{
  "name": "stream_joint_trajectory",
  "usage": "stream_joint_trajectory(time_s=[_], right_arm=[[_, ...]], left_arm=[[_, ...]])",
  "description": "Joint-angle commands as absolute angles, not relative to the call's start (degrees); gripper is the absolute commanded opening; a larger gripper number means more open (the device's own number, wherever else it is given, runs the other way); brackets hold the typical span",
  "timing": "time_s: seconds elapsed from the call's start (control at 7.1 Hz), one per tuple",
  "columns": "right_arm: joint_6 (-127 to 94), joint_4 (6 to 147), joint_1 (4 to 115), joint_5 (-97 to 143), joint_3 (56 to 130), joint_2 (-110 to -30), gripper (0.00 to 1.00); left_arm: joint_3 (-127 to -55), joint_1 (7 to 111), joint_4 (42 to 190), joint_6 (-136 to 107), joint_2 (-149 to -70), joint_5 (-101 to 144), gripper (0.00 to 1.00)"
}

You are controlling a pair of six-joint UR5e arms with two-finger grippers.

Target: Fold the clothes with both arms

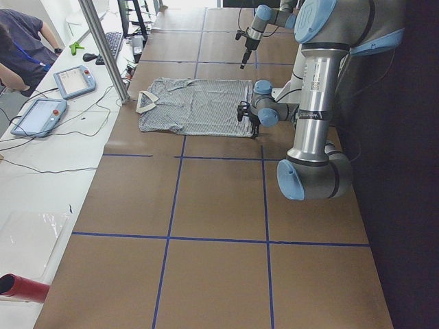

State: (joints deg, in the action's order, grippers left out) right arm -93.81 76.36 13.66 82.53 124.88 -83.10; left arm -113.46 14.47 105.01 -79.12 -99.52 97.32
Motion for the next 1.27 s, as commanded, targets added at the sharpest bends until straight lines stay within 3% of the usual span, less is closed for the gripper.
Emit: stream_joint_trajectory(time_s=[0.0,0.42,0.56,0.84,1.13], right_arm=[[-93.8,76.3,13.6,82.5,124.9,-83.0,0.98],[-93.9,76.4,13.3,82.2,124.8,-82.7,0.98],[-95.6,76.6,11.5,79.7,124.7,-82.4,0.93],[-104.2,82.5,7.3,76.0,124.4,-81.5,0.74],[-106.2,85.7,4.1,72.4,120.2,-79.5,0.67]], left_arm=[[-113.6,14.6,104.9,-78.9,-99.8,97.2,0.00],[-113.7,15.5,104.7,-78.8,-99.8,97.1,0.00],[-113.9,15.6,104.7,-78.8,-99.8,97.1,0.00],[-114.2,15.6,104.7,-79.1,-99.9,97.1,0.00],[-114.2,15.6,104.7,-79.1,-100.4,97.2,0.00]])
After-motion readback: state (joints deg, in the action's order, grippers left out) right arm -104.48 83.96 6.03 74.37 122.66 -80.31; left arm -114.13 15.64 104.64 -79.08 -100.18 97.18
